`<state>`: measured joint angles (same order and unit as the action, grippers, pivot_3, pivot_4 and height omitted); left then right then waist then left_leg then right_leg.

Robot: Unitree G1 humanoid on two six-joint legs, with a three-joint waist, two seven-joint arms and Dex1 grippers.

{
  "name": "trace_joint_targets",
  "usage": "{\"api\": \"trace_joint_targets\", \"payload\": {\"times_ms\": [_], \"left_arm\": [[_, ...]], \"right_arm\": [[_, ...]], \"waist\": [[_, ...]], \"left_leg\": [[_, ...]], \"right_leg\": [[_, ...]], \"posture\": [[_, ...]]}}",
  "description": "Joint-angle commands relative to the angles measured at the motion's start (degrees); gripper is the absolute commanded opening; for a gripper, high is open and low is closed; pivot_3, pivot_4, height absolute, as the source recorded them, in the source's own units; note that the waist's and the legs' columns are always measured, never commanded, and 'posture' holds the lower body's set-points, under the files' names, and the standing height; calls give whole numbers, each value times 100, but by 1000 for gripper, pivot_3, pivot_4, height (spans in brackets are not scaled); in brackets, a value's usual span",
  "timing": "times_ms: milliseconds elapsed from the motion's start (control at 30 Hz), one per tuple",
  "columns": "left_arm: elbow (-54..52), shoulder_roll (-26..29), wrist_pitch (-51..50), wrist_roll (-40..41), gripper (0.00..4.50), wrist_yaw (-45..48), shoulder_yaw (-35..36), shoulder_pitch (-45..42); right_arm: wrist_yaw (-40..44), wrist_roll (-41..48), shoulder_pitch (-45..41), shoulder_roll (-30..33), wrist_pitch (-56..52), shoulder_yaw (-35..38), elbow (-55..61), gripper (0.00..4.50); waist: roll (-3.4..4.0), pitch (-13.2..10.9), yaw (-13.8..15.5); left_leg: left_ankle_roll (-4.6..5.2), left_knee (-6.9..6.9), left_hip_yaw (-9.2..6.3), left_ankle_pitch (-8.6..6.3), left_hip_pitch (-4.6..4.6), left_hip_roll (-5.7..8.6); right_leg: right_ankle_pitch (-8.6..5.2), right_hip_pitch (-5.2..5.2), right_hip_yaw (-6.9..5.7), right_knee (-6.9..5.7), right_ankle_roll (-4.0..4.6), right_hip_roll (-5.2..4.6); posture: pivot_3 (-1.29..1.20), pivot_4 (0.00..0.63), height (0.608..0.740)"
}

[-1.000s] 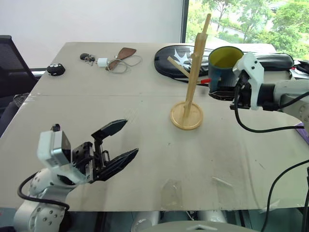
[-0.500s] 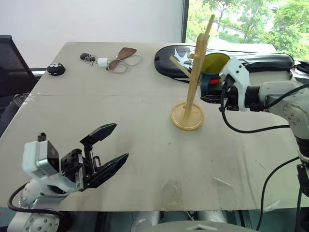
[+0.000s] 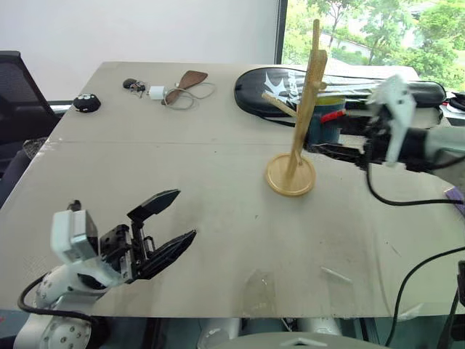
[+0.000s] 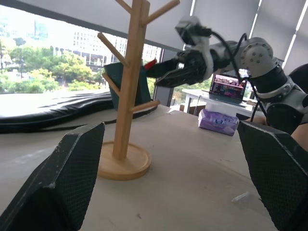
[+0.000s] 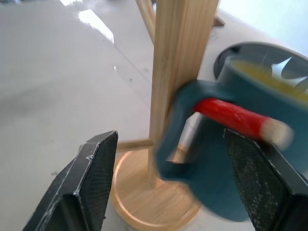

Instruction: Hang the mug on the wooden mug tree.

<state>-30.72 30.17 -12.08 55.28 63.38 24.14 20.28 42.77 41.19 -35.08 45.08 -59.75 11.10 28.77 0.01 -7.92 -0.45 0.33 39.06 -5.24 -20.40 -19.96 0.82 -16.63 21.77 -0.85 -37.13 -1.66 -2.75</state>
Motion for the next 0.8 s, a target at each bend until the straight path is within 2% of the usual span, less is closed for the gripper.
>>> {"api": "trace_joint_targets", "payload": {"times_ms": [33,167,300,500,667,800], "left_arm": [[37,207,-224,36,4500,-14,-40,-33],[224,366,-272,-325,4500,-128,-103,-146],[390,447,-130,-983,4500,-272,-227,-87],[620,651,-256,-1254,4500,-154,-223,158],[746,829,-364,-1400,4500,-95,-216,374],[709,905,-567,-1511,4500,-305,-272,320]], "right_arm": [[-174,589,312,-37,-4,780,594,3584],[-331,715,1310,-13,179,1452,908,3584],[24,303,2878,73,803,2057,1094,3584],[848,-711,5009,-85,2402,2624,615,3584],[1455,-994,5928,-127,3259,2873,86,3584],[1573,-1181,6163,-102,3641,2759,-130,3584]], "waist": [[-1,1,-22],[-2,1,-15],[10,-6,14],[0,0,110],[0,3,85],[1,2,103]], "left_leg": [[0,-1,1,0,0,0],[1,-3,2,0,5,-1],[4,-3,12,-2,6,0],[4,-11,15,-2,12,0],[4,-9,15,-2,33,-4],[4,-9,15,-2,34,-4]], "right_leg": [[0,0,1,0,0,0],[0,-3,1,-4,0,1],[1,-7,7,2,-1,2],[2,-13,10,10,-4,5],[3,-25,14,-4,-6,8],[3,-26,14,-5,-6,8]], "posture": [[0,150,740],[0,150,740],[0,150,740],[0,150,740],[0,150,740],[0,150,740]]}}
